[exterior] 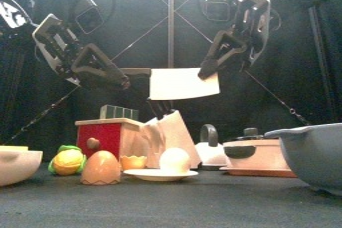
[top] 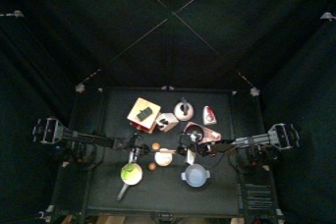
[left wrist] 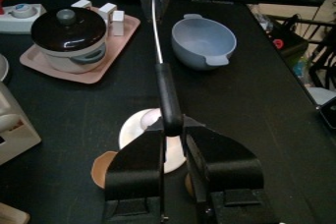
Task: Cut egg
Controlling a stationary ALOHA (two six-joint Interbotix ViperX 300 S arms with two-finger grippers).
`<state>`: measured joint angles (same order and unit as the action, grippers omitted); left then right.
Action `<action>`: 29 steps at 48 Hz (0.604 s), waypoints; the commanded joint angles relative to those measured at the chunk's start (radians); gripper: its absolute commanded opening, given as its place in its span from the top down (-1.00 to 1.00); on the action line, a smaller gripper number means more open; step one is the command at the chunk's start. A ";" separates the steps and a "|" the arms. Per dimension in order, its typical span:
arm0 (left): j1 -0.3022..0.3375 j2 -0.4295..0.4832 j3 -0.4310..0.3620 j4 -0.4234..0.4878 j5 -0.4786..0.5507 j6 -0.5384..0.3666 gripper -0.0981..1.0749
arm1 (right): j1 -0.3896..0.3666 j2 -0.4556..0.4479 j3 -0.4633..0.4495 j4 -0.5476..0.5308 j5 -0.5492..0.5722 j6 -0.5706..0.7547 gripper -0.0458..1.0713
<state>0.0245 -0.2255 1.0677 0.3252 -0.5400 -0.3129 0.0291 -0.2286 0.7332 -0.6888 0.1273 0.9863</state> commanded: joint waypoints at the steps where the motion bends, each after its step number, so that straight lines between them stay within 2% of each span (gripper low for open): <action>1: -0.012 0.000 -0.017 0.000 -0.005 0.000 0.04 | -0.005 -0.012 -0.026 0.000 -0.006 0.002 0.24; 29: -0.012 0.000 -0.011 0.000 0.003 0.002 0.04 | -0.002 0.012 -0.028 0.000 -0.006 0.003 0.24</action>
<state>0.0230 -0.2224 1.0692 0.3252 -0.5323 -0.3129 0.0322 -0.2056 0.7332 -0.6888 0.1273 0.9863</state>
